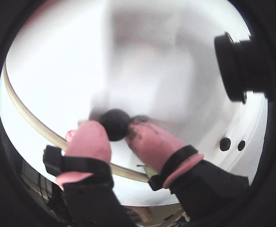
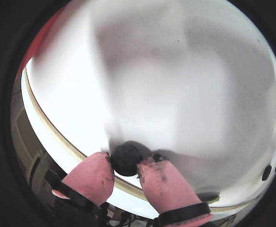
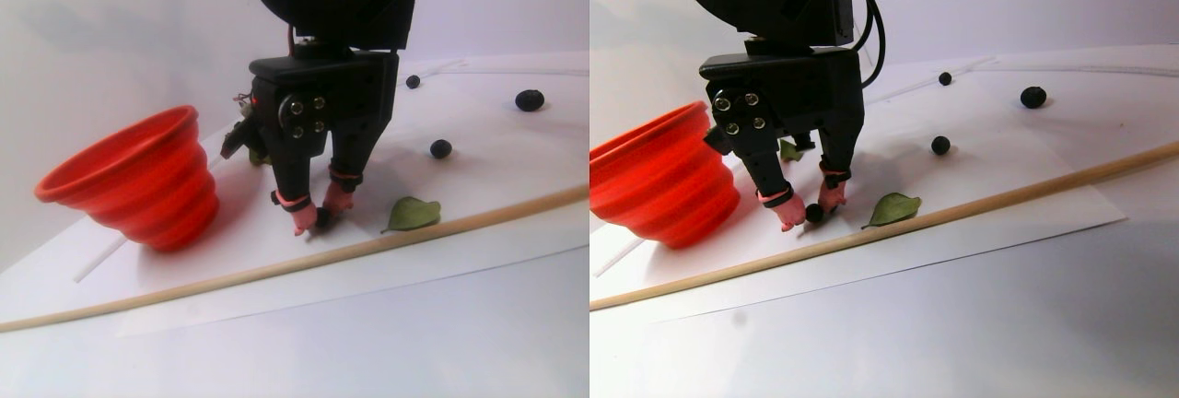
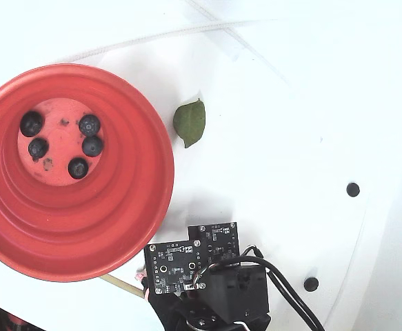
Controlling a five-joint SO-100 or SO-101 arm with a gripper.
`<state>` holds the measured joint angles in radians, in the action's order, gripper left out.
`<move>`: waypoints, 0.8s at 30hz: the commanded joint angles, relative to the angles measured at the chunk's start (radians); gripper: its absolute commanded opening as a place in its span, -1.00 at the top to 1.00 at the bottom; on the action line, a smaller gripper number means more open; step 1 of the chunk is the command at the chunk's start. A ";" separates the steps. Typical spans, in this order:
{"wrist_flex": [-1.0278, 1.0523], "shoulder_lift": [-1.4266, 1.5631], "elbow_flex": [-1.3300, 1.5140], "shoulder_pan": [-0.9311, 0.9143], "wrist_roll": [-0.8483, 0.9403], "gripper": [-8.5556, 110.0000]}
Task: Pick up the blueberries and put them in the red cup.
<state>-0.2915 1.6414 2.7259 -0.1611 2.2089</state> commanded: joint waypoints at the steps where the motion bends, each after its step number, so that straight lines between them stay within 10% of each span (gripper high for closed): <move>1: 0.032 0.069 0.008 0.044 -0.012 0.71; 24: 0.341 0.414 0.006 0.061 -0.043 0.71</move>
<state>-0.0046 1.9313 2.7228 -0.1411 2.1783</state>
